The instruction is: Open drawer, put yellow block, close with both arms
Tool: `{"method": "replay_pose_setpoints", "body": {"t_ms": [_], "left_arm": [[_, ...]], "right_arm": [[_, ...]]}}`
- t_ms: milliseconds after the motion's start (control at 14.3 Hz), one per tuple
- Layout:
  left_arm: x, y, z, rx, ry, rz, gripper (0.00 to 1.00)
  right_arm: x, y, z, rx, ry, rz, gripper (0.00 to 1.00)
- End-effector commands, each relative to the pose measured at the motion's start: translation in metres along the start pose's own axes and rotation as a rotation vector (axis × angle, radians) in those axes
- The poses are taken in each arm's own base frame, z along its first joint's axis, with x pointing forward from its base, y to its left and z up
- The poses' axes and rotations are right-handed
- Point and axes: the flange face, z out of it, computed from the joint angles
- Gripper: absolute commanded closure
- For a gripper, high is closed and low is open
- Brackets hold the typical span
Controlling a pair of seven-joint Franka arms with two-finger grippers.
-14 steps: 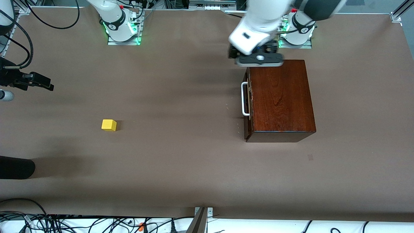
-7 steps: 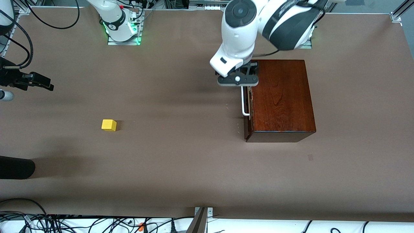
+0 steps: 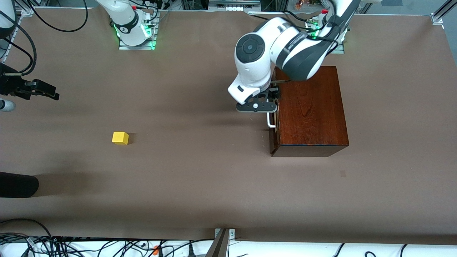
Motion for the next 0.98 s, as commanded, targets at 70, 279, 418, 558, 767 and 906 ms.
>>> {"method": "replay_pose_setpoints", "body": {"t_ms": [70,279,418,558,767,906], "left_arm": [[-0.007,0.007,0.027,0.047,0.071,-0.021,0.0],[-0.004,0.011,0.051,0.071,0.092,-0.031,0.0],[-0.001,0.012,0.066,0.1,0.095,-0.046,0.0],[-0.001,0.014,0.076,0.108,0.084,-0.044,0.0],[0.002,0.017,0.086,0.106,0.088,-0.065,0.0],[0.001,0.022,0.098,0.133,0.103,-0.086,0.0]], "right_arm": [[0.003,0.001,-0.005,0.012,0.009,0.009,0.0],[0.003,0.001,-0.005,0.011,0.008,0.008,0.0],[0.003,0.001,-0.005,0.012,0.009,0.009,0.0],[0.004,0.002,-0.004,0.011,0.007,0.009,0.0],[0.003,0.004,-0.006,0.012,0.01,0.013,0.0],[0.003,0.004,-0.006,0.011,0.01,0.013,0.0]]}}
